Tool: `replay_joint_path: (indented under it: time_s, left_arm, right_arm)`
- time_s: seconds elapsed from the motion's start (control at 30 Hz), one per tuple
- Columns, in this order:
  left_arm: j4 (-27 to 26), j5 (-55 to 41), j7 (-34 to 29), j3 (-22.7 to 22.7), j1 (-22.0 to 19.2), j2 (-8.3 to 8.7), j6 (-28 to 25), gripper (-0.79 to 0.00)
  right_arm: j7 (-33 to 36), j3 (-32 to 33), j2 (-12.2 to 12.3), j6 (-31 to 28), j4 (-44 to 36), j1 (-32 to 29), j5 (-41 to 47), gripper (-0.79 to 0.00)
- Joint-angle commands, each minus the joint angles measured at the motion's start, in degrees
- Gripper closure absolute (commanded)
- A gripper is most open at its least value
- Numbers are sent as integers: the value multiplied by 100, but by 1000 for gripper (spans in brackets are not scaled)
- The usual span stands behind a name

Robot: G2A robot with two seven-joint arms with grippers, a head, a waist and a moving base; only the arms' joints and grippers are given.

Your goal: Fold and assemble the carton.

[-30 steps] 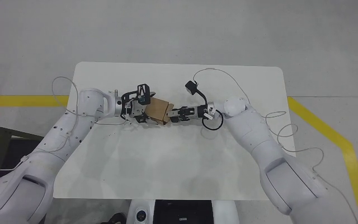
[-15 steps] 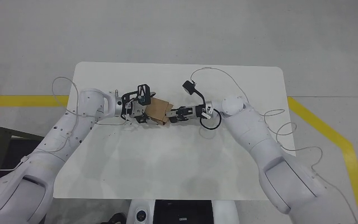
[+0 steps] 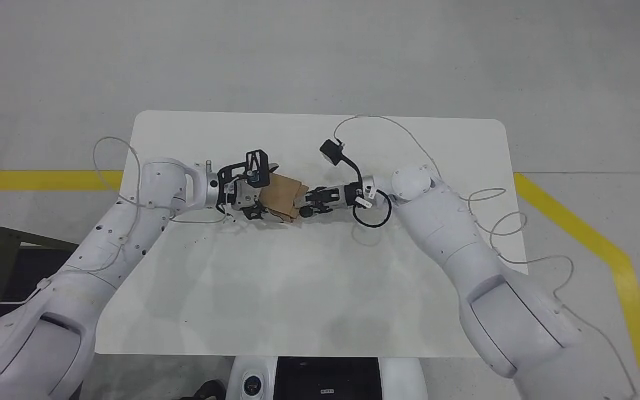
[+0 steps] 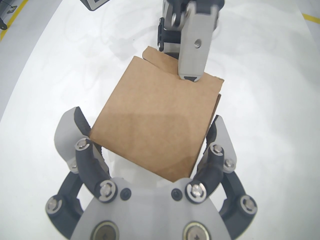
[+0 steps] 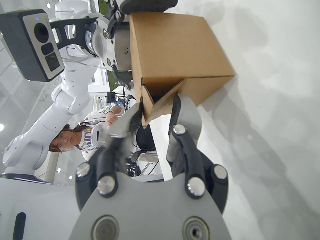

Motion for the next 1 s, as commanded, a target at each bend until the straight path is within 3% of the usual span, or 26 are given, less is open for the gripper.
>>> replay_joint_path:
  time_s: [0.0,0.97]
  left_arm:
    - [11,-3,1,8,-3,0,0,-785]
    - [65,17,5,67,-44,18,0,-785]
  right_arm:
    - [2,1,-13,-29,36,15,-4,-259]
    - [-223,395,166,-257,149,-6,-83,-280]
